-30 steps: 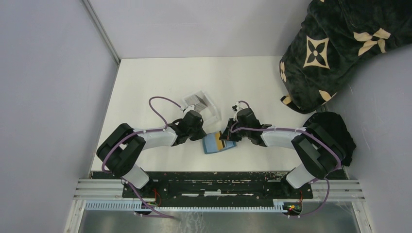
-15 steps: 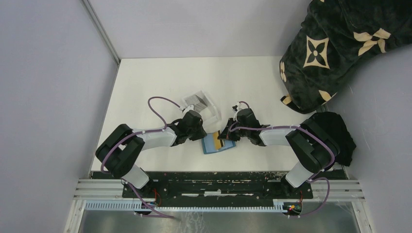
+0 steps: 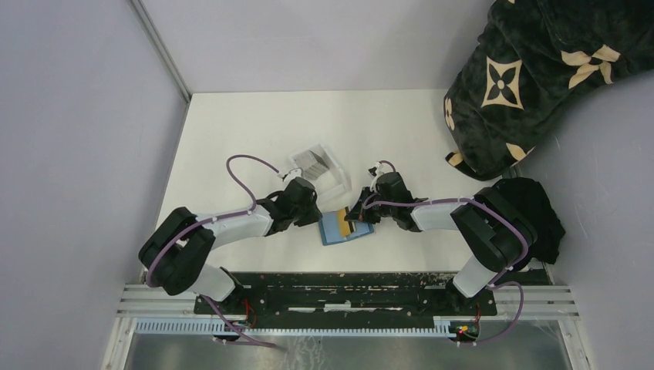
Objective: Put the credit cards into the card holder
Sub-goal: Insert the credit card into the card holder.
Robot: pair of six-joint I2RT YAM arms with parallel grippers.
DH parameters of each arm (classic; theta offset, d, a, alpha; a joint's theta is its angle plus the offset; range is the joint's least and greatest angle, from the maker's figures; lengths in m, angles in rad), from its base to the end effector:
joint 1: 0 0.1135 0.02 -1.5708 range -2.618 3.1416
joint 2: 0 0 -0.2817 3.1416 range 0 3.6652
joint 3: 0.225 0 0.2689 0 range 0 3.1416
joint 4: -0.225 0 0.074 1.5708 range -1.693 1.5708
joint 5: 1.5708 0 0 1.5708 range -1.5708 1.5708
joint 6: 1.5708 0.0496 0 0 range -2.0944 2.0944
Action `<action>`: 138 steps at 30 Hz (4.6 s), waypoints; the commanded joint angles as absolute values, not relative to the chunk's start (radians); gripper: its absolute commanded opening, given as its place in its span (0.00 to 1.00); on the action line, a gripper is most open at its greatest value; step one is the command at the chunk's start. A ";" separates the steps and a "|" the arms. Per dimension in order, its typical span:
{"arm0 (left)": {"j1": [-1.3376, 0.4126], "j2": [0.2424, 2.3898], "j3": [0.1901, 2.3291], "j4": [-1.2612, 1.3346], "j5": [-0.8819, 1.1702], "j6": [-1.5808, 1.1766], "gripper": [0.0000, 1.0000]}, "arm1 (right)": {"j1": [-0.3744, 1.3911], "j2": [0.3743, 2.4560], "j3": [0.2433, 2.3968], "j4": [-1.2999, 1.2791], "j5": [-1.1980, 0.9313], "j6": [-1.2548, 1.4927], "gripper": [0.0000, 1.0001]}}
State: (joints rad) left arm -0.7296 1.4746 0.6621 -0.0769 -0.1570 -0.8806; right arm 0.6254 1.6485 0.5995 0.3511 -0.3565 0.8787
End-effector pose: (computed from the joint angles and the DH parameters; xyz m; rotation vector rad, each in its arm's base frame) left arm 0.2245 -0.1903 0.1493 -0.2595 2.5016 -0.5055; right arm 0.2467 0.1995 0.1196 0.1074 2.5077 1.1261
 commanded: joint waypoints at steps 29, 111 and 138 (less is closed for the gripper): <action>-0.814 1.396 0.547 -0.027 -0.155 -0.967 0.06 | 0.630 1.695 0.581 0.328 -0.356 0.853 0.01; -0.863 1.420 0.536 -0.023 -0.154 -0.956 0.05 | 0.720 1.597 0.657 0.076 -0.168 0.827 0.52; -0.864 1.430 0.536 0.031 -0.135 -0.951 0.04 | 0.724 1.506 0.741 -0.176 -0.058 0.721 0.72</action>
